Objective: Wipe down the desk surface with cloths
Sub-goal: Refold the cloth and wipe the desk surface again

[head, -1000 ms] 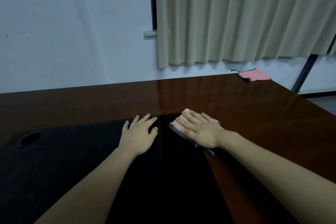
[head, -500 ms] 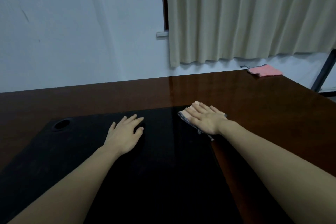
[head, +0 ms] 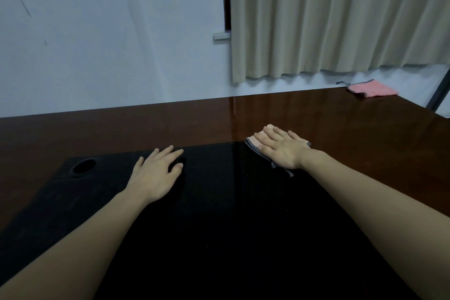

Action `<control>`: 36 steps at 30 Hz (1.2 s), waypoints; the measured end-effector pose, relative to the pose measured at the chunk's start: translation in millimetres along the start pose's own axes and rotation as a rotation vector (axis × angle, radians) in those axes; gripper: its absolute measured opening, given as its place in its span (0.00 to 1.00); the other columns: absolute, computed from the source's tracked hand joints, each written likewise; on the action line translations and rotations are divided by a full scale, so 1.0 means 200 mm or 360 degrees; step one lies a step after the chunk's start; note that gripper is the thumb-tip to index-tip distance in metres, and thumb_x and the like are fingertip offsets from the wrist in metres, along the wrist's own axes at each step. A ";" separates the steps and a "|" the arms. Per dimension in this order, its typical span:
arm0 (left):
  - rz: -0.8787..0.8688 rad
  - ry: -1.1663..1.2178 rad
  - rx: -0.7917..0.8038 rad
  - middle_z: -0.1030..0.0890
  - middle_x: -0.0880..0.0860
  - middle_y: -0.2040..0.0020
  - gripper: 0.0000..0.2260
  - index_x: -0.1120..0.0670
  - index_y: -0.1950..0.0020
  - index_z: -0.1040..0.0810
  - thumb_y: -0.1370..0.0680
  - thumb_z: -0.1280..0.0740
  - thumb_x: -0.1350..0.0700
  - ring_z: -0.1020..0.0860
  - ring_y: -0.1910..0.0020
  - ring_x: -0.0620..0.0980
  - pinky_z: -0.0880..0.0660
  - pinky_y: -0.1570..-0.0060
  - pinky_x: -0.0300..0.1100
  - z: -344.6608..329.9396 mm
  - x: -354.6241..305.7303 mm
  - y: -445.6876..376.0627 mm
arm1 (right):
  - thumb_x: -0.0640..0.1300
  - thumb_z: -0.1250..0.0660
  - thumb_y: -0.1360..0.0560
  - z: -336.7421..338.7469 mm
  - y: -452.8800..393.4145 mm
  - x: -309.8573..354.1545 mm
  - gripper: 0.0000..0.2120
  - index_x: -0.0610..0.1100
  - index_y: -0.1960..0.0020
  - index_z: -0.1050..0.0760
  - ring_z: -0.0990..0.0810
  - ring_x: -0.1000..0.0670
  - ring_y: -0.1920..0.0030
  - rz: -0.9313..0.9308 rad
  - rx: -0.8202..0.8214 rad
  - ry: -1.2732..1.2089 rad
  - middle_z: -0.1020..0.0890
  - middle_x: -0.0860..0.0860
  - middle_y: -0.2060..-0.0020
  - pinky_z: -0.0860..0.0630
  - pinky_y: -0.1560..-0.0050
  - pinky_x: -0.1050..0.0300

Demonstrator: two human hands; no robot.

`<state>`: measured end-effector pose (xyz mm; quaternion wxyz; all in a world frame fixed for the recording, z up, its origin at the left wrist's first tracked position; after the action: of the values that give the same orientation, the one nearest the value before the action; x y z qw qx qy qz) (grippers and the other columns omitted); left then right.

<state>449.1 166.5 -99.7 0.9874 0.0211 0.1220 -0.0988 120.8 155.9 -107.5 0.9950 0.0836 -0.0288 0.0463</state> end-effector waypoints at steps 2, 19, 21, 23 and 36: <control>0.0028 0.0009 0.0026 0.47 0.43 0.17 0.22 0.40 0.19 0.42 0.14 0.47 0.43 0.50 0.18 0.52 0.52 0.22 0.60 0.00 0.05 0.00 | 0.61 0.60 0.15 -0.01 0.02 0.06 0.27 0.60 0.18 0.59 0.61 0.50 0.18 0.0058 0.0018 0.0020 0.59 0.54 0.18 0.60 0.20 0.44; 0.0012 0.0053 -0.0031 0.46 0.44 0.17 0.22 0.40 0.19 0.41 0.14 0.47 0.43 0.50 0.18 0.52 0.53 0.22 0.61 0.06 0.32 0.10 | 0.64 0.61 0.16 -0.06 0.17 0.53 0.28 0.62 0.18 0.60 0.64 0.54 0.19 0.0292 0.0093 0.0008 0.62 0.57 0.19 0.63 0.20 0.47; 0.0046 0.0061 -0.0033 0.46 0.44 0.17 0.22 0.40 0.19 0.41 0.14 0.48 0.43 0.50 0.18 0.52 0.54 0.22 0.62 0.06 0.35 0.10 | 0.64 0.61 0.16 -0.04 0.07 0.48 0.27 0.61 0.18 0.61 0.63 0.52 0.19 0.0149 0.0070 0.0012 0.62 0.56 0.18 0.62 0.20 0.46; 0.0070 0.0078 -0.0028 0.46 0.43 0.17 0.22 0.39 0.19 0.41 0.14 0.48 0.43 0.50 0.18 0.52 0.55 0.22 0.61 0.05 0.36 0.11 | 0.63 0.61 0.16 -0.02 -0.02 0.45 0.27 0.61 0.18 0.60 0.62 0.51 0.19 0.0041 0.0052 -0.0004 0.61 0.55 0.18 0.61 0.20 0.45; 0.0072 0.0021 -0.0066 0.46 0.44 0.17 0.23 0.40 0.19 0.42 0.15 0.50 0.41 0.50 0.18 0.52 0.55 0.21 0.60 0.02 0.36 0.11 | 0.61 0.59 0.15 -0.10 0.42 0.87 0.26 0.62 0.18 0.61 0.66 0.54 0.20 0.0461 0.0126 0.0065 0.63 0.57 0.19 0.64 0.20 0.47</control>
<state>522.6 174.2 -112.5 0.9888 0.0039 0.1301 -0.0737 287.3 256.4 -102.9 0.9743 0.1168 -0.0184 0.1920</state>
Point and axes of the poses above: each hand's wrist, its own y-axis away from the middle knuckle, its own z-axis out of the back of the hand, x = y × z, the point moved 5 cm from there along -y, towards the middle knuckle
